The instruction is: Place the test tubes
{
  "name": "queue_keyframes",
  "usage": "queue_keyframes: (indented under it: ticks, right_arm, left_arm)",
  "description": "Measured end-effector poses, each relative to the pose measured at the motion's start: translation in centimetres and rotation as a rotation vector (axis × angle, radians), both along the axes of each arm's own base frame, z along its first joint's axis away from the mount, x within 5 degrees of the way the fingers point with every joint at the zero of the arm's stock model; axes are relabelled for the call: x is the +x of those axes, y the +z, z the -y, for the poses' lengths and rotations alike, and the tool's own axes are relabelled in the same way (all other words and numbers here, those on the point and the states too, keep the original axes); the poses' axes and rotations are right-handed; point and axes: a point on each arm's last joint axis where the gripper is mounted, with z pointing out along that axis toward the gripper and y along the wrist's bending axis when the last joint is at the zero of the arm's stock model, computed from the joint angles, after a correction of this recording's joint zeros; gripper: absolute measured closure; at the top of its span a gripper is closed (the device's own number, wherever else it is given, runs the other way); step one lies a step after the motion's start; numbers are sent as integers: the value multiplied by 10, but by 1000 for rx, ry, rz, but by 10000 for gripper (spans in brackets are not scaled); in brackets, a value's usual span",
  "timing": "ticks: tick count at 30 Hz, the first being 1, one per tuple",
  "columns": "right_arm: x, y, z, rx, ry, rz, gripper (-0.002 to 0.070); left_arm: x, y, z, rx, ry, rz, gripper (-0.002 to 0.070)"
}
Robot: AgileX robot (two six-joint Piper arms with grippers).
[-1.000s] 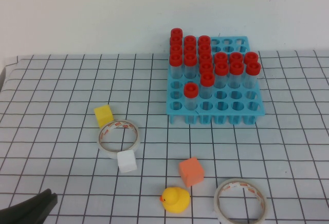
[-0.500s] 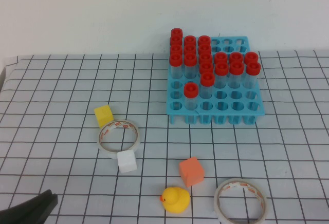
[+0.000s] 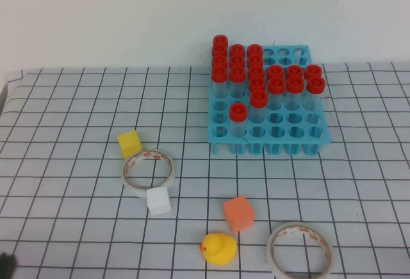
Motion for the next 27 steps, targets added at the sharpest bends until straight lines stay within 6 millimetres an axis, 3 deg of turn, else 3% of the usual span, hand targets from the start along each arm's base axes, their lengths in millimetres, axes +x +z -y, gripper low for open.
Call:
queue_keyframes:
  ticks: [5, 10, 27]
  right_arm:
    - [0, 0, 0, 0, 0, -2, 678]
    - [0, 0, 0, 0, 0, -2, 678]
    - [0, 0, 0, 0, 0, -2, 678]
  left_arm:
    - [-1, -8, -15, -5, 256, 20, 677]
    - [-2, -12, -23, -24, 387, -28, 677]
    - [-5, -29, -21, 75, 348, -206, 677]
